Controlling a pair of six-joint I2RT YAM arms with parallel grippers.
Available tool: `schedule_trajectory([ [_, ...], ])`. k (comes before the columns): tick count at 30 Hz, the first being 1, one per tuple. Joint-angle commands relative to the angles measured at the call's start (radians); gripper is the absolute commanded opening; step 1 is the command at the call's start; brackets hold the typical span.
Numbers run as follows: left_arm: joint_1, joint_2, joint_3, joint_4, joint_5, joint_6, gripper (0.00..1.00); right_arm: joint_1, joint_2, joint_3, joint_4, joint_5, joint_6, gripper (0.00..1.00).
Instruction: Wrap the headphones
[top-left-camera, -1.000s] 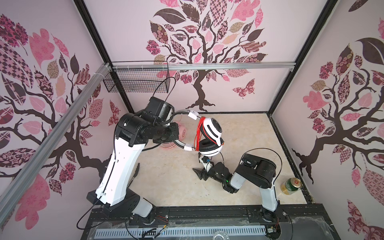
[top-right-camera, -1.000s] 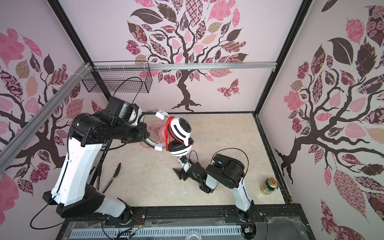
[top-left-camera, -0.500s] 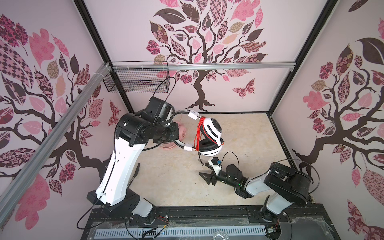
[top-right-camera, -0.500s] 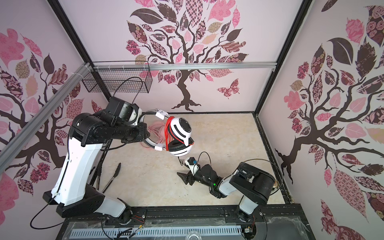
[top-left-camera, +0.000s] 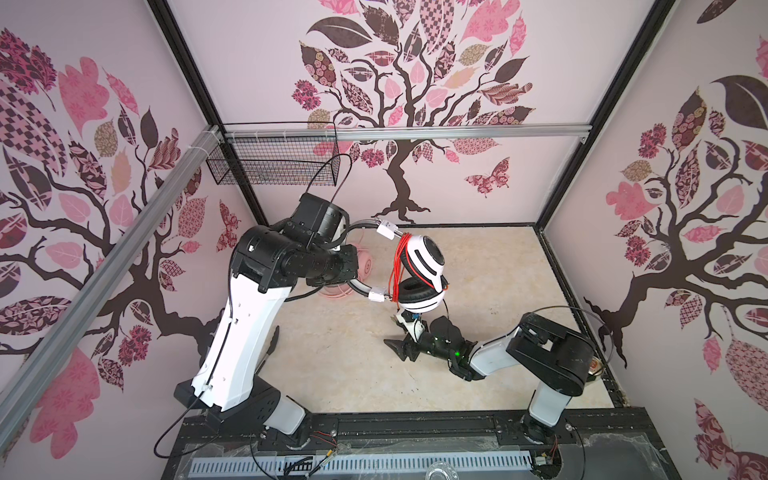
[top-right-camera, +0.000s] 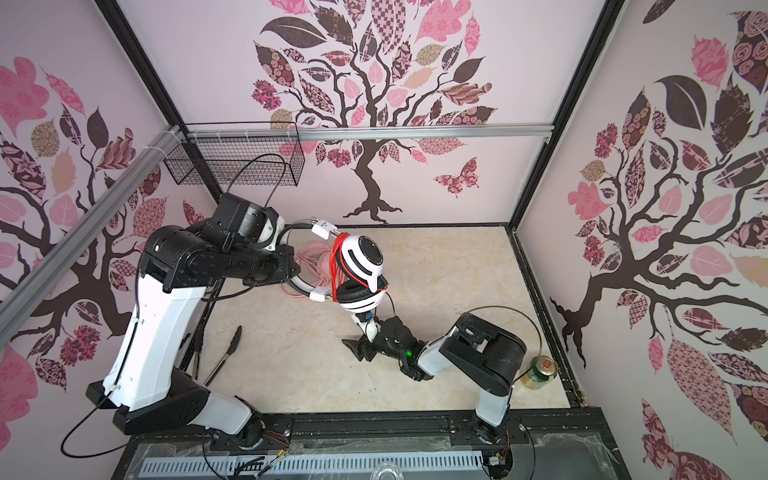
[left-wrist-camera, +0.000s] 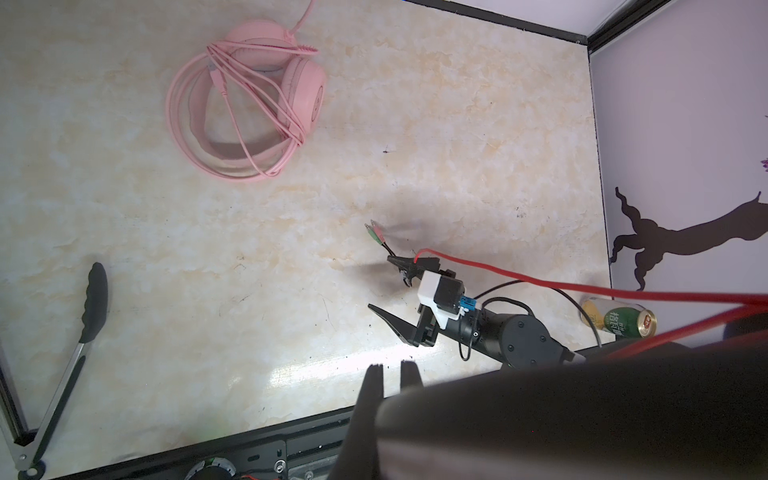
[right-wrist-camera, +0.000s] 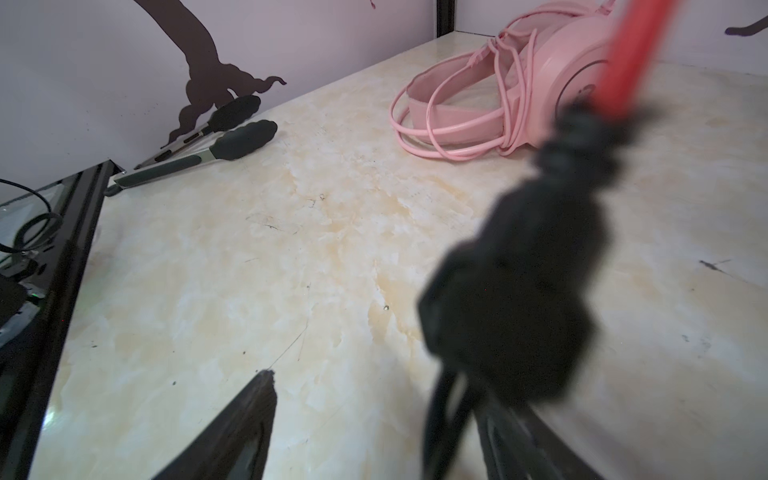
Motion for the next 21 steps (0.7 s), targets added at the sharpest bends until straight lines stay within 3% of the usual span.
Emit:
schedule_trajectory([
  [1, 0.002, -0.005, 0.044, 0.062, 0.036, -0.019, 0.00, -0.013, 0.078, 0.034, 0.081, -0.006, 0.001, 0.74],
  [3, 0.001, -0.004, 0.041, 0.061, 0.033, -0.017, 0.00, -0.013, 0.111, 0.022, 0.156, -0.014, 0.010, 0.63],
  [7, 0.001, 0.002, 0.040, 0.056, 0.015, -0.019, 0.00, -0.011, 0.086, -0.050, 0.225, -0.012, 0.048, 0.00],
  [11, 0.015, 0.020, 0.037, 0.066, -0.006, -0.033, 0.00, 0.036, -0.083, -0.144, 0.120, 0.053, 0.072, 0.00],
  [14, 0.045, 0.027, -0.008, 0.115, 0.050, -0.046, 0.00, 0.091, -0.246, -0.083, -0.268, 0.090, 0.089, 0.00],
  [21, 0.141, 0.039, -0.132, 0.233, 0.182, -0.098, 0.00, 0.261, -0.409, 0.113, -0.861, 0.239, 0.067, 0.00],
])
